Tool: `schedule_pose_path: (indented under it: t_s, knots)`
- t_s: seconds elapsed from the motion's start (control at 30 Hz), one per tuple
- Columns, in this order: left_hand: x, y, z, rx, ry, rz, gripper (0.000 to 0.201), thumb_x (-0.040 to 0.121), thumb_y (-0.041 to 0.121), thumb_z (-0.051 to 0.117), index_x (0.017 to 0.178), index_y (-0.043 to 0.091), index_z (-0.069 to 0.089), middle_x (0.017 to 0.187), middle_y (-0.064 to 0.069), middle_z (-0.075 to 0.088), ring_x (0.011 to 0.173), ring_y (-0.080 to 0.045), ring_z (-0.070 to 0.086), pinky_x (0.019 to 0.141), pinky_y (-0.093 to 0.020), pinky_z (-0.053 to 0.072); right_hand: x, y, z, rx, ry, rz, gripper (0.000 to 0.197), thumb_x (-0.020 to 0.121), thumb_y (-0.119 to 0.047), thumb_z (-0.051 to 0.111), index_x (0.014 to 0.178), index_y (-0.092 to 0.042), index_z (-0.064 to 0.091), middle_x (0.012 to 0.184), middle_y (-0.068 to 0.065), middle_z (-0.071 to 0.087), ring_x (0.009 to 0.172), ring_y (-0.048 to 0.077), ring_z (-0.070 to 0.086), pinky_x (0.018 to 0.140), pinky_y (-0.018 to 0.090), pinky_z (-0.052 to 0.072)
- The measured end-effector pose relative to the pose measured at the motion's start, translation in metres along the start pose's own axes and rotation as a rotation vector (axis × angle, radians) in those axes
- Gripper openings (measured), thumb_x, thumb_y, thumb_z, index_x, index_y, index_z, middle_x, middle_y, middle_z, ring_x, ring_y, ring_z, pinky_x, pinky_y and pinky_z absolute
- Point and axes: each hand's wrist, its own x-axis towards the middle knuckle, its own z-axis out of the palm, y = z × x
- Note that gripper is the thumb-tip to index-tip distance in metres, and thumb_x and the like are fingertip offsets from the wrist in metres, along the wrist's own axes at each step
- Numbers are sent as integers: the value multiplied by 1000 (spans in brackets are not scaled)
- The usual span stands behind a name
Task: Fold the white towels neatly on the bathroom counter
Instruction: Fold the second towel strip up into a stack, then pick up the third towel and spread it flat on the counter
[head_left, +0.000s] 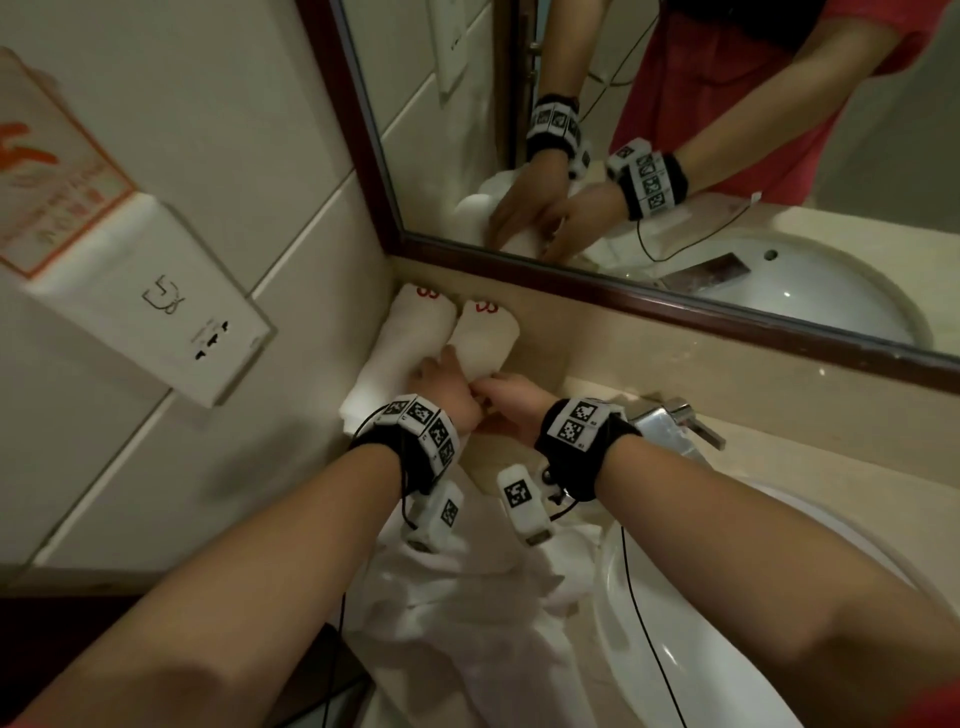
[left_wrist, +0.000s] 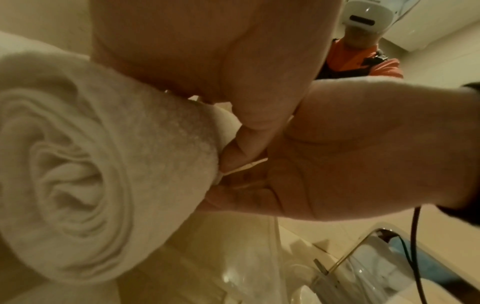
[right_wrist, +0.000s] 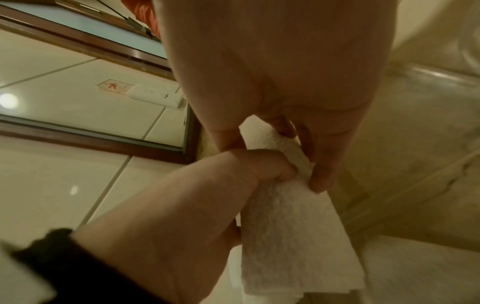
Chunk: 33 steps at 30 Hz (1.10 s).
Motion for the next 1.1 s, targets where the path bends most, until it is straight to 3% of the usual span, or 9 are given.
schedule_pose_path:
  t_s: [0.13, 0.3, 0.37, 0.5, 0.63, 0.73, 0.83, 0.97, 1.1]
  knots:
    - [7, 0, -1, 14, -6, 3, 87, 80, 45, 63, 147, 17, 16, 142, -18, 32, 130, -38, 33, 105, -49, 37, 5, 4, -4, 11, -1, 16, 18, 97, -14, 48, 111, -10, 58, 89, 7, 62, 82, 21, 61, 91, 40, 52]
    - [5, -2, 8, 49, 54, 48, 76, 84, 49, 52, 145, 35, 10, 140, -11, 28, 125, -34, 34, 94, -54, 40, 14, 1, -9, 99, 40, -23, 42, 96, -17, 51, 137, -11, 44, 111, 11, 56, 101, 29, 58, 77, 39, 57]
    - [4, -4, 12, 64, 89, 59, 71, 85, 48, 52, 142, 38, 10, 136, -9, 29, 121, -32, 35, 88, -53, 40, 19, -3, -8, 137, 52, -40, 48, 97, -18, 50, 143, -15, 37, 108, 9, 54, 105, 31, 54, 75, 40, 56]
    - [7, -10, 13, 129, 122, 70, 80, 82, 37, 61, 142, 40, 9, 133, -7, 27, 118, -31, 35, 83, -51, 43, 26, -7, -4, 141, 33, -55, 43, 99, -15, 44, 142, -16, 39, 106, 10, 54, 108, 32, 53, 89, 48, 53]
    - [7, -12, 16, 172, 146, 78, 78, 83, 40, 61, 143, 41, 11, 136, -8, 27, 119, -31, 35, 84, -50, 45, 28, -6, -1, 125, 35, -55, 41, 98, -11, 42, 138, -16, 42, 109, 12, 53, 109, 33, 52, 84, 45, 53]
    - [4, -11, 18, 201, 162, 77, 75, 87, 41, 55, 147, 40, 10, 141, -9, 25, 121, -32, 34, 87, -49, 43, 26, -3, -6, 127, 37, -44, 38, 97, -10, 44, 135, -17, 45, 119, 17, 52, 116, 38, 52, 91, 48, 52]
    - [-4, -9, 16, 236, 142, 81, 81, 87, 40, 57, 150, 38, 6, 147, -9, 20, 127, -33, 31, 90, -51, 41, 17, 0, -8, 95, 40, -56, 36, 97, -10, 45, 132, -18, 47, 109, 12, 55, 103, 32, 56, 90, 45, 52]
    - [-19, -7, 12, 256, 179, 88, 86, 81, 46, 64, 149, 38, 11, 146, -9, 23, 125, -33, 34, 90, -50, 40, -3, 3, -12, 28, 46, -57, 34, 95, -13, 48, 127, -24, 50, 97, 6, 57, 78, 24, 58, 76, 38, 51]
    - [-47, -2, 10, 276, 199, 96, 81, 84, 39, 63, 149, 36, 14, 149, -8, 21, 129, -32, 31, 96, -49, 38, -31, 6, -18, -3, 65, -51, 34, 93, -16, 51, 122, -32, 43, 96, 4, 56, 86, 27, 56, 80, 40, 50]
